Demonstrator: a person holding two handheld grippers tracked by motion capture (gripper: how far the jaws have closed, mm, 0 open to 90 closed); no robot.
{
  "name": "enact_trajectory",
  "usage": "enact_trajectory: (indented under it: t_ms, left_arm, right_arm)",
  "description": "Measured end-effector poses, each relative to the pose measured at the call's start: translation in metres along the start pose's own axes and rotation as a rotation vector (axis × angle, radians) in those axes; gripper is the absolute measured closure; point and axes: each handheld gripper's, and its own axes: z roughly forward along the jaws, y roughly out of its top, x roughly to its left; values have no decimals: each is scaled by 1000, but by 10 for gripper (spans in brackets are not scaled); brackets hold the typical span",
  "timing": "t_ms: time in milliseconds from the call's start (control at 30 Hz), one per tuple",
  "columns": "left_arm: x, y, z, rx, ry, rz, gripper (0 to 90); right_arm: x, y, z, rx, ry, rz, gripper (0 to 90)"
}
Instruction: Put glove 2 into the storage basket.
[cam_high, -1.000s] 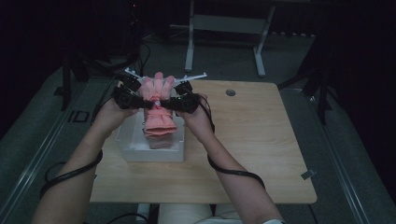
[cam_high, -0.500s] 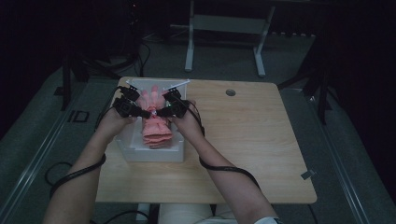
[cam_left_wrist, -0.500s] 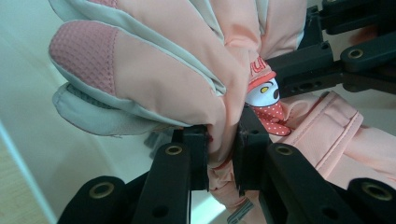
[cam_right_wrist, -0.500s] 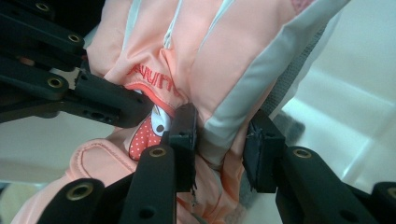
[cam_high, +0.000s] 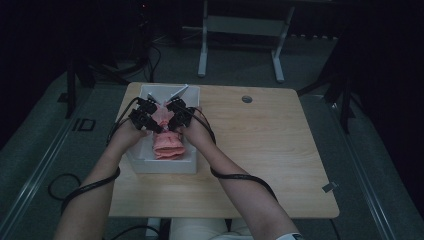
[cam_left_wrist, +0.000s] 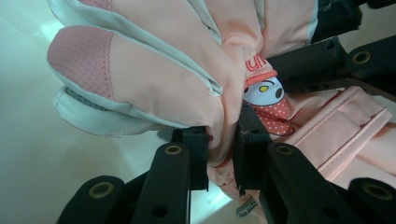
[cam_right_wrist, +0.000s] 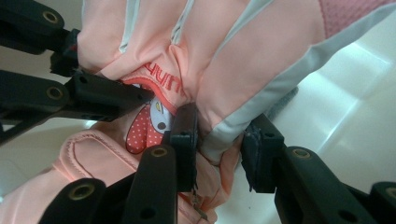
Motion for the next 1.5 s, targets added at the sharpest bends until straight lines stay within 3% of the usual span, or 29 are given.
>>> enact_trajectory:
  t_ms: [133, 200, 300, 333, 400, 567, 667, 700, 733, 800, 933, 1067, 1167, 1500]
  left_arm:
    - [-1, 1, 3, 22, 6, 0, 751]
    - [3, 1, 5, 44, -9, -46, 709]
    - [4, 2, 6, 58, 4, -60, 633]
    - [2, 3, 8, 67, 41, -55, 612]
    - [0, 3, 8, 63, 64, -56, 591]
    - [0, 3, 9, 70, 87, -58, 561]
    - [-4, 5, 12, 74, 129, -44, 536]
    - [-4, 5, 12, 74, 129, -44, 531]
    - [-6, 6, 14, 86, 164, -32, 528]
    - [-7, 8, 16, 96, 187, -26, 519]
    - [-8, 8, 13, 70, 204, -14, 473]
    - [-4, 5, 5, 4, 203, -52, 460]
    - [-3, 4, 3, -16, 188, -57, 469]
    - [-3, -2, -13, -100, 196, -63, 468]
  right_arm:
    - [1, 1, 2, 29, -9, -11, 671]
    - [0, 2, 2, 33, -12, -6, 630]
    - [1, 2, 3, 33, -15, -4, 607]
    - [1, 2, 3, 33, -19, -3, 593]
    - [1, 3, 3, 29, -18, 13, 587]
    - [-2, 1, -1, 5, 15, 26, 556]
    - [-1, -1, -12, -53, -9, -19, 513]
    - [-4, -1, -16, -61, 4, -17, 511]
    - [-7, -1, -19, -68, 23, -13, 502]
    - [-13, -3, -25, -79, 41, -4, 498]
    - [-23, -8, -33, -101, 75, 14, 492]
    - [-29, -13, -40, -123, 92, -4, 492]
    - [-29, -15, -46, -146, 114, -17, 485]
    - [-28, -18, -63, -204, 123, -53, 470]
